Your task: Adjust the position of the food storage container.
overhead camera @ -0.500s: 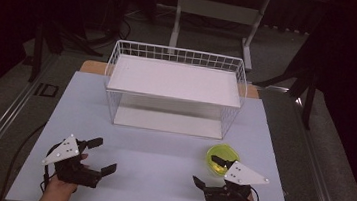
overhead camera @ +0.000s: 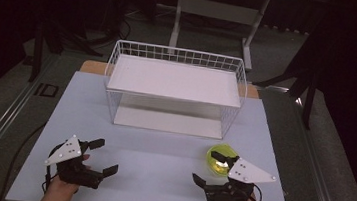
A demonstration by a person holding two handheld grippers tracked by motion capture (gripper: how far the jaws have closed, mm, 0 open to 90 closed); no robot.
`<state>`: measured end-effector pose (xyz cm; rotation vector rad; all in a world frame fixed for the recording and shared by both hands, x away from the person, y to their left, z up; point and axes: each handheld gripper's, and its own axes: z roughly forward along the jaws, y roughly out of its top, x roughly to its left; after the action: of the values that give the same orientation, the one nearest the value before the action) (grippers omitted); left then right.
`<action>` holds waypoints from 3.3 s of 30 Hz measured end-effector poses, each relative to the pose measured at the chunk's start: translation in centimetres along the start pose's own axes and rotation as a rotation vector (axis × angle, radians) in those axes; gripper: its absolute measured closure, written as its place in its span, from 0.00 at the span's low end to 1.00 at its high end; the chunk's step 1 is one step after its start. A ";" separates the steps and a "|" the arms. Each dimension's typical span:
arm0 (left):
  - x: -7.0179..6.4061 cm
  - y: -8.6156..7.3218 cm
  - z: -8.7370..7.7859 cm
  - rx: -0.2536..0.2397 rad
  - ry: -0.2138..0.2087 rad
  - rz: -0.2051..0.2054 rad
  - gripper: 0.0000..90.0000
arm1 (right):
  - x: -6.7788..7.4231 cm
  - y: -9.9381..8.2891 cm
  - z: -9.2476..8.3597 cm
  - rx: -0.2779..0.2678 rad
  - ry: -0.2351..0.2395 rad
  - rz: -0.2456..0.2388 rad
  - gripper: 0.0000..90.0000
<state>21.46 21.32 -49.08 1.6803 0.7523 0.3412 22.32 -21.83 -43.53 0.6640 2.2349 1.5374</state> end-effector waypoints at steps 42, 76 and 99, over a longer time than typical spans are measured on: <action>-0.1 -0.2 0.6 0.012 -0.017 -0.009 0.02 | -11.6 -7.8 -5.0 0.187 -0.408 0.220 0.86; -0.3 -0.1 0.9 0.015 -0.026 0.006 0.02 | -8.4 -8.5 2.9 0.375 -0.116 0.205 1.00; -0.6 -0.1 0.8 0.015 -0.030 0.014 0.02 | -7.7 -6.9 8.0 0.390 -0.082 0.161 1.00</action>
<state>21.50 20.35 -49.25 1.7022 0.7229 0.3197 31.67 -21.98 -52.65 1.0185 2.4913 1.1192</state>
